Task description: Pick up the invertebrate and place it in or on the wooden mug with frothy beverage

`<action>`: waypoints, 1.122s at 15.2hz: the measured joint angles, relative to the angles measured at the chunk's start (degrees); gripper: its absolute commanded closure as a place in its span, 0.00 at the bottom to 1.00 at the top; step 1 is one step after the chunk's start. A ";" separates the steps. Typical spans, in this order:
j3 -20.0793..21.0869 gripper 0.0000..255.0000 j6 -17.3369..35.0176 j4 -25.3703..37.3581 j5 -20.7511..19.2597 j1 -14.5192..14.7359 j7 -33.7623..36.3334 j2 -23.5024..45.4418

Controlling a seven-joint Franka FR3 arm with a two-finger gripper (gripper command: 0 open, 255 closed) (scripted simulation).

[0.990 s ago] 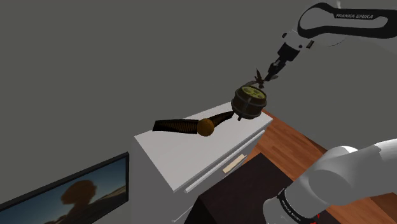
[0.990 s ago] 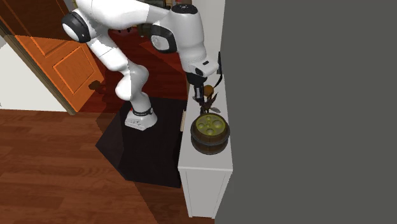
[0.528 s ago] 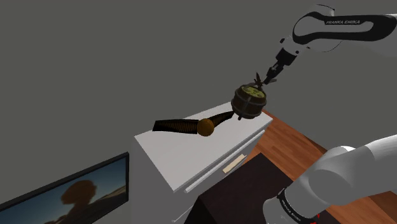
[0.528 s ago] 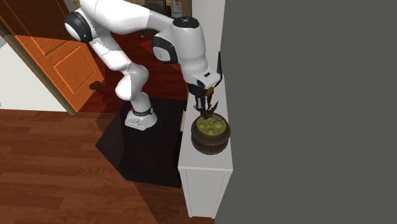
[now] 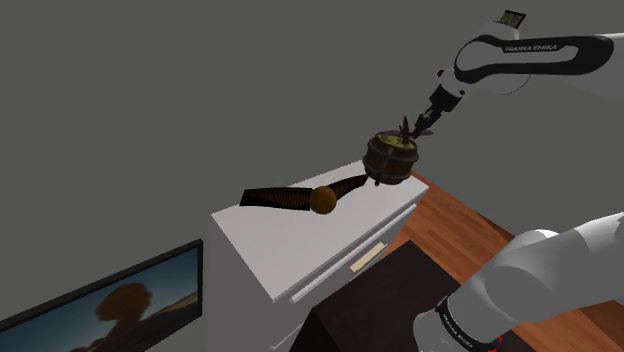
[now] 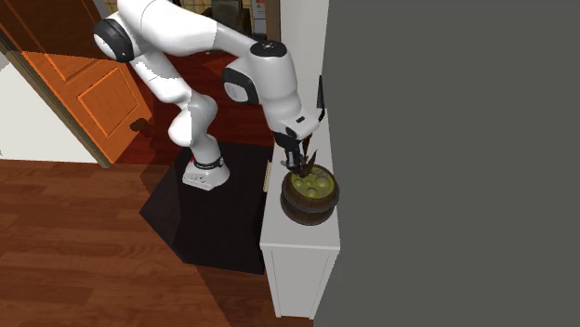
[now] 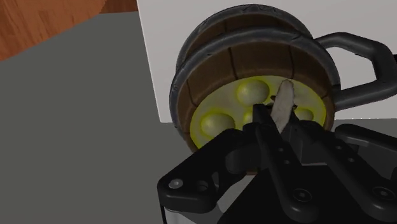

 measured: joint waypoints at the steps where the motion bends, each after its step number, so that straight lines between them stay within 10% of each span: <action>1: 0.01 0.00 -0.01 0.11 0.02 -0.01 -0.01 -0.13; 8: 6.60 0.00 -2.66 5.10 -1.27 -1.97 19.71 2.32; 17: 6.53 0.00 1.94 2.11 -1.24 -2.08 21.10 4.01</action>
